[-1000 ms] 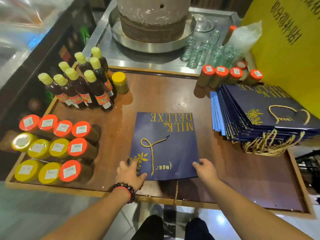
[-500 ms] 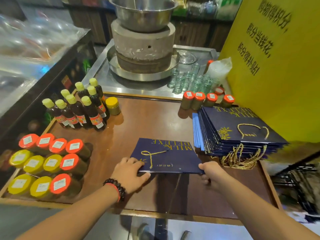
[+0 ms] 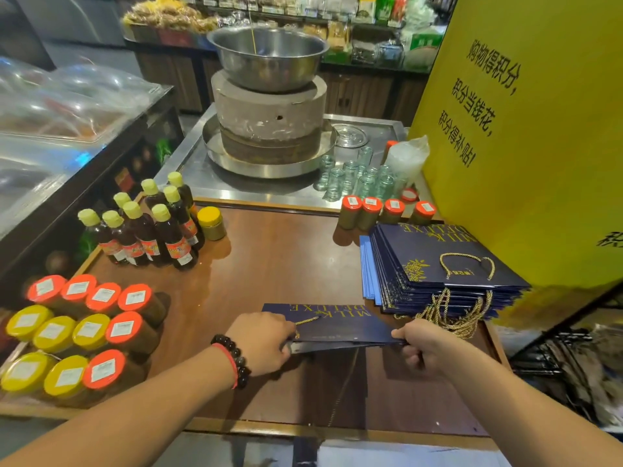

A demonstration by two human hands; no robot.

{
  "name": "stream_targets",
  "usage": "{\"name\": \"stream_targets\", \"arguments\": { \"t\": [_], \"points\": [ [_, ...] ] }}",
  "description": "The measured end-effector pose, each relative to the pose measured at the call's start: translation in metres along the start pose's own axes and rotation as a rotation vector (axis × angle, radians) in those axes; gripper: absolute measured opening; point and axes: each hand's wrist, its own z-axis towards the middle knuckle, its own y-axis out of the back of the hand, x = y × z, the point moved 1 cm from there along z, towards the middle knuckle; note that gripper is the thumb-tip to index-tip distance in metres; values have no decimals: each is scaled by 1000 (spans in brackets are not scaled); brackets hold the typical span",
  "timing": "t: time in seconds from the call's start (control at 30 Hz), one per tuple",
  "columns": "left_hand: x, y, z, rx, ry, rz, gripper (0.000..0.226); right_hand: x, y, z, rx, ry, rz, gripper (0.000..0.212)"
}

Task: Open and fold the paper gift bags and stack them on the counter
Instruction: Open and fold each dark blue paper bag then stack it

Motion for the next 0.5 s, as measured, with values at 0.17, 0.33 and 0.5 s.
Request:
{"name": "stream_targets", "arguments": {
  "t": [0.17, 0.33, 0.5],
  "points": [
    [1, 5, 0, -128, -125, 47, 28, 21, 16, -17, -77, 238, -907, 18],
    [1, 8, -6, -321, -186, -37, 21, 54, -19, -49, 111, 724, -1193, 48],
    [-9, 26, -19, -422, -238, -128, 9, 64, -81, -75, 552, 988, -1281, 68]
  ]
}}
